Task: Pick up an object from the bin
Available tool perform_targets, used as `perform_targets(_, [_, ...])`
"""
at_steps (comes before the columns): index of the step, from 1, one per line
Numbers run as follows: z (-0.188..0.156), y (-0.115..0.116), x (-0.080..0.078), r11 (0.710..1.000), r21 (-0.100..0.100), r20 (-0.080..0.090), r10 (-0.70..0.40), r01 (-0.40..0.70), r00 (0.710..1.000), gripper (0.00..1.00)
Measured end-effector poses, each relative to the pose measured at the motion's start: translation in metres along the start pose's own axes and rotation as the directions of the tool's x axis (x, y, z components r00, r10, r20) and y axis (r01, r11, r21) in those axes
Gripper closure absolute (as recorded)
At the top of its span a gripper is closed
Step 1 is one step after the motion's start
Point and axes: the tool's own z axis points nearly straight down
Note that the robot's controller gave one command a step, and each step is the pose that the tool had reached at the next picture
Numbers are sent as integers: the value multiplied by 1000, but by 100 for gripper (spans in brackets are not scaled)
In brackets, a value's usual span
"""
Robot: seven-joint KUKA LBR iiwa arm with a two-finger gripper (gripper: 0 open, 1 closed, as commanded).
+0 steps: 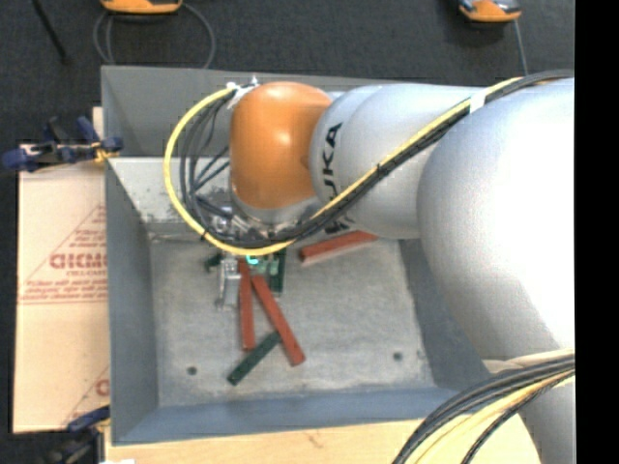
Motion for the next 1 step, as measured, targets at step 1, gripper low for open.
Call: perform_targets(1, [-2, -103, -1, 980, 5, 6, -201, 201, 980, 0])
